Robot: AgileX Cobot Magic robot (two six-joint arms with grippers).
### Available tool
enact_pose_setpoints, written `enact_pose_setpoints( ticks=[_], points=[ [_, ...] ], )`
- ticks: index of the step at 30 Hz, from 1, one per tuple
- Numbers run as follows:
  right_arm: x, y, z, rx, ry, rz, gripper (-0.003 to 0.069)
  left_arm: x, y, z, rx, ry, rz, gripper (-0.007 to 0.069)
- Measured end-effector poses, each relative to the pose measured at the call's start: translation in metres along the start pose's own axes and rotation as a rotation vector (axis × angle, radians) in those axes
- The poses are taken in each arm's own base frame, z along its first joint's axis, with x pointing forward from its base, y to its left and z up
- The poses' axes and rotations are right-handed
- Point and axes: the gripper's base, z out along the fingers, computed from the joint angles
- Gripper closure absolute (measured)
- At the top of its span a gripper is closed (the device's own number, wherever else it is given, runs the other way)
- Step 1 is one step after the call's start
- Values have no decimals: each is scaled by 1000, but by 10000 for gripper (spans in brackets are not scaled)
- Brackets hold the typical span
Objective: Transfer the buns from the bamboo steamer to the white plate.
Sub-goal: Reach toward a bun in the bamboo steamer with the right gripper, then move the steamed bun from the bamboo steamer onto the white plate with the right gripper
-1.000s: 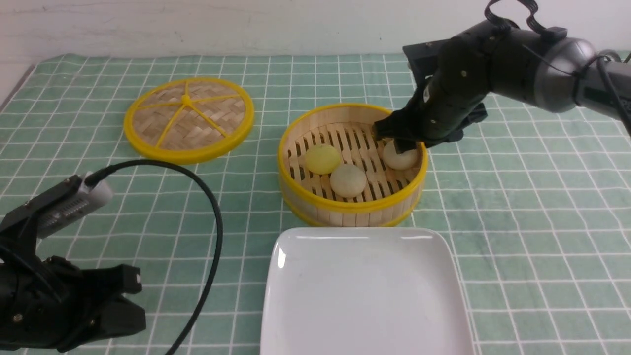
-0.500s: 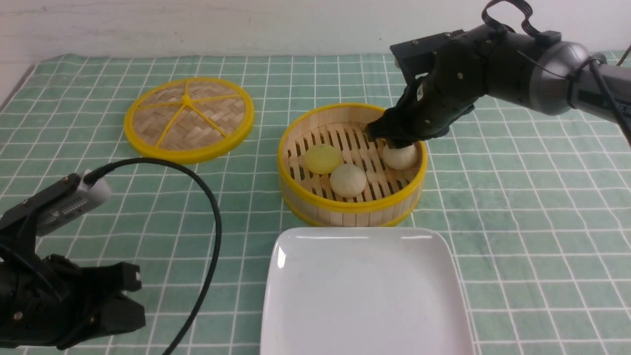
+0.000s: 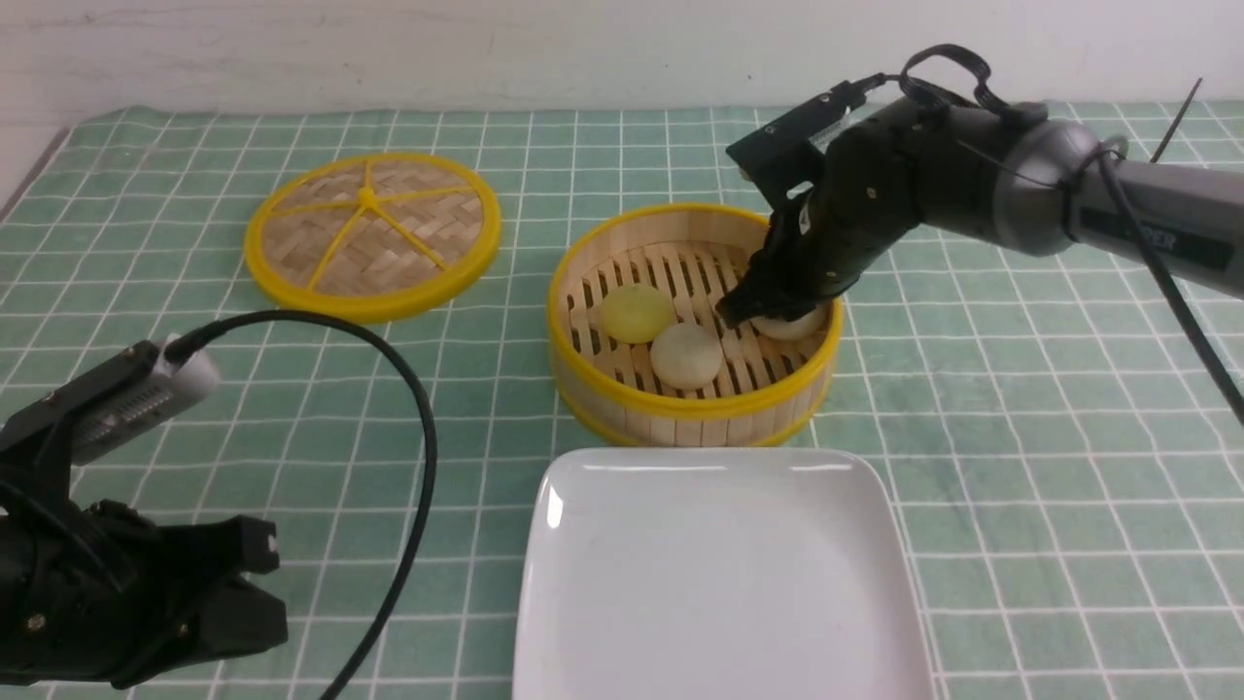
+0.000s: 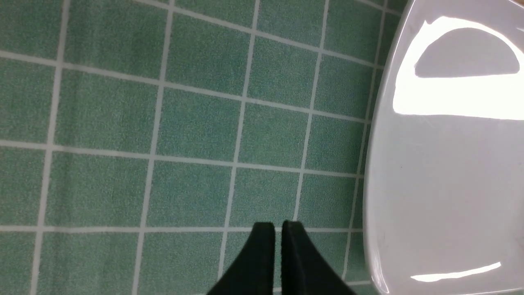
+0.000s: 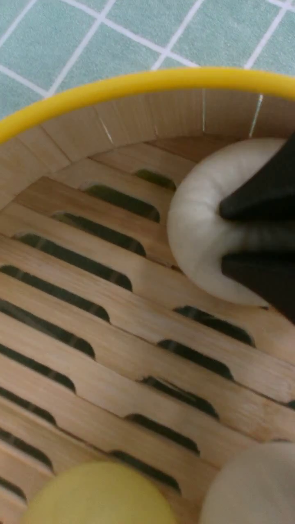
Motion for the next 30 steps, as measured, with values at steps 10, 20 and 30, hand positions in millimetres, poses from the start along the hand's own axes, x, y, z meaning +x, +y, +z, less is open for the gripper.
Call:
enact_pose_setpoints(
  ticks=[10, 20, 30],
  points=[
    [-6, 12, -97, -28, 96, -25, 641, 0, 0, 0, 1, 3, 0, 554],
    [25, 27, -165, -241, 274, 81, 641, 0, 0, 0, -1, 0, 1, 545],
    [86, 64, -83, -422, 509, 64, 582, 0, 0, 0, -3, -2, 2, 531]
  ],
)
